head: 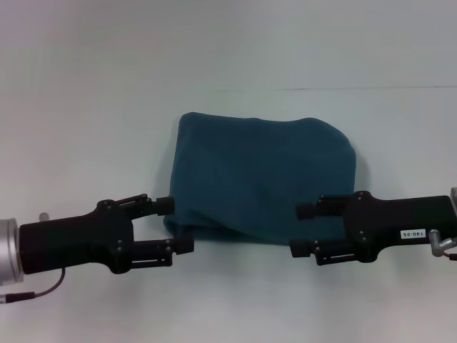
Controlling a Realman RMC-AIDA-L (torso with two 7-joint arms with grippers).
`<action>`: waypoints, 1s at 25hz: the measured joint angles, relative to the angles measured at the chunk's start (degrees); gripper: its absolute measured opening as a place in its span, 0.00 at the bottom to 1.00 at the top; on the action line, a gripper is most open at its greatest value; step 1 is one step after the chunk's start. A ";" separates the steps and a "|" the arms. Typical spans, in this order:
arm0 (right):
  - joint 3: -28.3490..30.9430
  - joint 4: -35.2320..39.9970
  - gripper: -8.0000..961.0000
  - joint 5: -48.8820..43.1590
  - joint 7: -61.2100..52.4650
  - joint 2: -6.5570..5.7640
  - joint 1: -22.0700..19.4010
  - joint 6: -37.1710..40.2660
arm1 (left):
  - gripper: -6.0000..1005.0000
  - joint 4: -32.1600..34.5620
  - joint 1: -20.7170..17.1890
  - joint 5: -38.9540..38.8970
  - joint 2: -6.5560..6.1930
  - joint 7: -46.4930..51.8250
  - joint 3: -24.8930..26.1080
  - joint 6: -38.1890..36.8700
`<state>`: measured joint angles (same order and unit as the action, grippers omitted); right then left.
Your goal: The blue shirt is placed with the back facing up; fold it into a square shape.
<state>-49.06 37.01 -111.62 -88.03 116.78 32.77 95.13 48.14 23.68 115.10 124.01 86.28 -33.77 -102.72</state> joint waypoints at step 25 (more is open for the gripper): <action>0.02 -0.39 0.89 0.00 -0.39 -0.15 -0.11 0.06 | 0.88 -0.05 0.72 0.39 0.00 0.38 -0.68 -0.01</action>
<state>-49.04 36.62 -111.62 -88.42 116.63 32.66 95.18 48.08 24.40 115.49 124.01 86.66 -34.45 -102.73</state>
